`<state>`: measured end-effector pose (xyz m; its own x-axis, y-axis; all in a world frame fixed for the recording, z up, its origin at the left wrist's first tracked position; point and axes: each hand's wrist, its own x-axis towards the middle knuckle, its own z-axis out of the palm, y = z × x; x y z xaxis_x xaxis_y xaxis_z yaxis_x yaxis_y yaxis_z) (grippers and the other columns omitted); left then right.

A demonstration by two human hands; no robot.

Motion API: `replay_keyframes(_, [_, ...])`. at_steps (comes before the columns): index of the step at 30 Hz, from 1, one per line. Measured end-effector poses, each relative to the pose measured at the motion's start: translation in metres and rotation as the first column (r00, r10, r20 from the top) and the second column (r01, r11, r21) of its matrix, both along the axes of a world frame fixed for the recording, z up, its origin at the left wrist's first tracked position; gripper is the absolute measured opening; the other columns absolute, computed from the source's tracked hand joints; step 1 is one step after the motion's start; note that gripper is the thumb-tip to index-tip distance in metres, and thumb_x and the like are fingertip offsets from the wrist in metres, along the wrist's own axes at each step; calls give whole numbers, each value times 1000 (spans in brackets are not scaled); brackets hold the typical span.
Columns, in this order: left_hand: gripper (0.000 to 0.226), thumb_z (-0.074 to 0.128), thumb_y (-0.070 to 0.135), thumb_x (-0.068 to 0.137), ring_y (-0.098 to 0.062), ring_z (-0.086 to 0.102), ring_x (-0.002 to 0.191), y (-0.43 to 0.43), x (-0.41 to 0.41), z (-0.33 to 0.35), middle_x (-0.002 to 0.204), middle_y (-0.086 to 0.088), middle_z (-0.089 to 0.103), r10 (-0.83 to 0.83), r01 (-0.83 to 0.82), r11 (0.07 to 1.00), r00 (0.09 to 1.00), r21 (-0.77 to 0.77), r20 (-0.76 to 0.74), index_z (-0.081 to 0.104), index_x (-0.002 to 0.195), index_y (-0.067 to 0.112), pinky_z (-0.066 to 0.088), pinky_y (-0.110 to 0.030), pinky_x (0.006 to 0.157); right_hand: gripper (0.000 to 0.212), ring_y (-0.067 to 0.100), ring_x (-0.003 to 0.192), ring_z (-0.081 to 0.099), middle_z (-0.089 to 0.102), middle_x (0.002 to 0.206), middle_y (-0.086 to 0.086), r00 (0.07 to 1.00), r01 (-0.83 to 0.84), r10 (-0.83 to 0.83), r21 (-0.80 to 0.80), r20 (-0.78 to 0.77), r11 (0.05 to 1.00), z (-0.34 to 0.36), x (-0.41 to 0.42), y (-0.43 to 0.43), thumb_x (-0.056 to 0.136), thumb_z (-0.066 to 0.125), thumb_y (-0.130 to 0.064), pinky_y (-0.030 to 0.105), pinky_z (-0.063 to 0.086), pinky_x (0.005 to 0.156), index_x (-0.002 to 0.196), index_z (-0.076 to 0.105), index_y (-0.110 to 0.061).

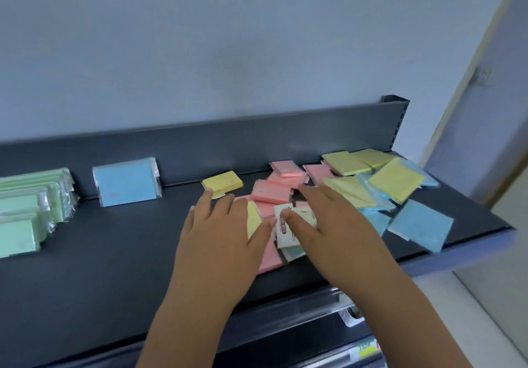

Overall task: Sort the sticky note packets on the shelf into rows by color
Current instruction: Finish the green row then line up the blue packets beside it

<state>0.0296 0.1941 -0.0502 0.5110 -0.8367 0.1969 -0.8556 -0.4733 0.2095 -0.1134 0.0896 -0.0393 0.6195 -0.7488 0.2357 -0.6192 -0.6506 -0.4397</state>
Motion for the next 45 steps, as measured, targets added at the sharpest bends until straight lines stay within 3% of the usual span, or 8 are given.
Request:
replay_keyframes(13, [59, 32, 66, 94, -20, 29, 147, -77, -43, 8, 143, 9, 54, -124, 113, 988, 987, -109, -105, 56, 130, 25, 27, -37, 121, 54, 17, 145, 39, 43, 159, -5, 974, 200, -206, 67, 98, 977, 7, -89, -85, 102, 52, -44, 35, 36, 111, 154, 44, -29])
replay_keyframes(19, [57, 41, 61, 97, -15, 34, 139, -140, -96, 4, 144, 8, 52, -137, 124, 984, 986, -130, -91, 52, 140, 24, 32, -33, 114, 53, 17, 140, 43, 49, 153, -5, 962, 251, -261, 119, 81, 961, 4, -153, -155, 102, 56, -42, 34, 36, 107, 152, 47, -27])
replay_keyframes(24, [53, 51, 55, 98, -14, 34, 137, -201, -160, -1, 142, 8, 51, -135, 102, 975, 978, -199, -160, 53, 140, 23, 31, -30, 111, 36, 0, 92, 53, 58, 110, -21, 985, 140, -153, 161, 73, 977, 3, -202, -223, 101, 60, -33, 10, 36, 73, 136, 59, -29])
replay_keyframes(28, [45, 56, 50, 98, -13, 37, 135, -251, -207, -2, 138, 9, 53, -194, 144, 956, 964, -257, -181, 57, 134, 23, 33, -29, 111, 66, 14, 134, 47, 49, 151, -11, 998, 56, -49, 174, -46, 983, 8, -218, -280, 94, 69, -42, 23, 34, 101, 153, 44, -29])
replay_keyframes(31, [39, 58, 49, 97, -12, 40, 129, -273, -228, -5, 129, 9, 55, -193, 153, 967, 962, -205, -195, 59, 126, 24, 39, -33, 106, 89, 14, 148, 34, 34, 164, -10, 988, -54, 86, 238, -128, 970, 12, -210, -319, 85, 80, -42, 29, 30, 113, 159, 32, -31])
replay_keyframes(37, [36, 58, 48, 96, -13, 42, 120, -292, -236, -6, 121, 6, 57, -139, 107, 980, 971, -168, -193, 61, 120, 22, 42, -38, 102, 121, 16, 148, 32, 26, 167, -10, 907, -250, 361, 414, -217, 875, -7, -183, -381, 72, 92, -33, 27, 33, 108, 163, 14, -35])
replay_keyframes(41, [36, 60, 46, 97, -13, 42, 124, -294, -232, 0, 125, 6, 57, -110, 77, 984, 973, -162, -204, 62, 122, 20, 38, -31, 105, 121, 13, 138, 43, 42, 152, -12, 892, -329, 426, 428, -152, 842, -16, -175, -392, 62, 96, -39, 32, 37, 114, 160, 24, -38])
replay_keyframes(45, [41, 59, 45, 98, -10, 39, 131, -296, -229, 6, 135, 9, 55, -90, 52, 981, 976, -189, -197, 59, 132, 23, 33, -24, 107, 114, 16, 126, 49, 46, 137, -10, 900, -347, 419, 387, -116, 854, -12, -178, -395, 59, 97, -33, 33, 49, 103, 153, 33, -39])
